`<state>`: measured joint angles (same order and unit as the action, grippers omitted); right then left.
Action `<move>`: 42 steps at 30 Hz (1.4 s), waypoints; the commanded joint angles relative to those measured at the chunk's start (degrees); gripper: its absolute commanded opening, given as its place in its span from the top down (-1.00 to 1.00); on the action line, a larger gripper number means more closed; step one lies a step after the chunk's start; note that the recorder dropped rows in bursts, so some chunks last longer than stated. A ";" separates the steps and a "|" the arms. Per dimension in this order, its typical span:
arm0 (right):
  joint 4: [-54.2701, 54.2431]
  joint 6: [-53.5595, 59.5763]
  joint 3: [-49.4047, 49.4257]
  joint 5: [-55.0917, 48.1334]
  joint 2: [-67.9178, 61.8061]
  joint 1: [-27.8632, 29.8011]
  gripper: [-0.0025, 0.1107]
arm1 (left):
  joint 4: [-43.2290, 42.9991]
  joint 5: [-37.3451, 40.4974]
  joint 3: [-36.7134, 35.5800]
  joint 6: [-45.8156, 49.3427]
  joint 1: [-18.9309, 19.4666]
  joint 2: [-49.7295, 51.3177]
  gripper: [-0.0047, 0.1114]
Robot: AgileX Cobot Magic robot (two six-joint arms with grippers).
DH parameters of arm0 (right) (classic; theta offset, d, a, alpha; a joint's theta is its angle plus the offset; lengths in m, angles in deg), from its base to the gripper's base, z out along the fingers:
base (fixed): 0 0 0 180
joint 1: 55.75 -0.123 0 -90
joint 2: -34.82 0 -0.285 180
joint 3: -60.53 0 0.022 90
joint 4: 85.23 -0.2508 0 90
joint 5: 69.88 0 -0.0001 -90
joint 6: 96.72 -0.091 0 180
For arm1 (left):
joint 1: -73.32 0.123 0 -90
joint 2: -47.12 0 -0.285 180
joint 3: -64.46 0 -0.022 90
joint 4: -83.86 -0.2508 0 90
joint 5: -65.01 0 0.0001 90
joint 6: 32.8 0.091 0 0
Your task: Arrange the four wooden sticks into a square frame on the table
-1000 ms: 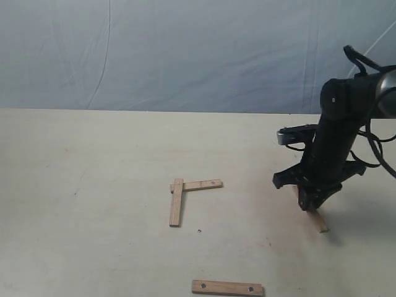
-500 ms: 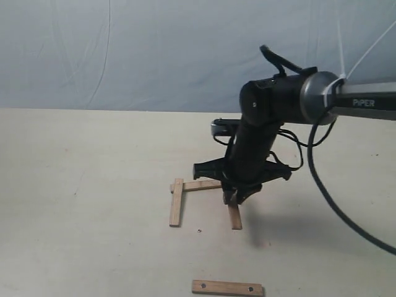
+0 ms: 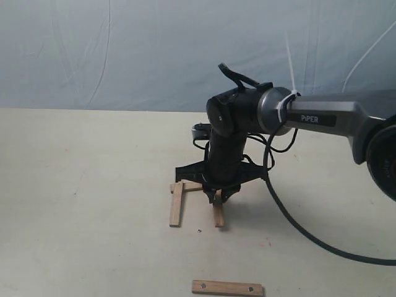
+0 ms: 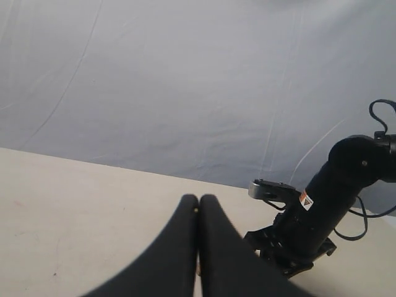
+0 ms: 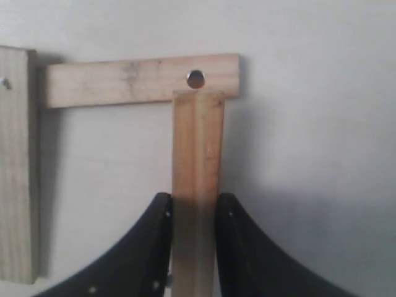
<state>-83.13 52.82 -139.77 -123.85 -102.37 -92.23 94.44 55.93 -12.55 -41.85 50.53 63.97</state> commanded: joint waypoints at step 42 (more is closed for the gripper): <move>3.99 -2.82 -0.54 1.67 -0.39 -0.02 0.97 | 0.53 0.04 -0.21 -0.95 -0.17 -0.20 0.92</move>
<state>-80.81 48.96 -139.95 -119.22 -104.10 -92.32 94.44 55.93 -12.55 -42.54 50.53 63.97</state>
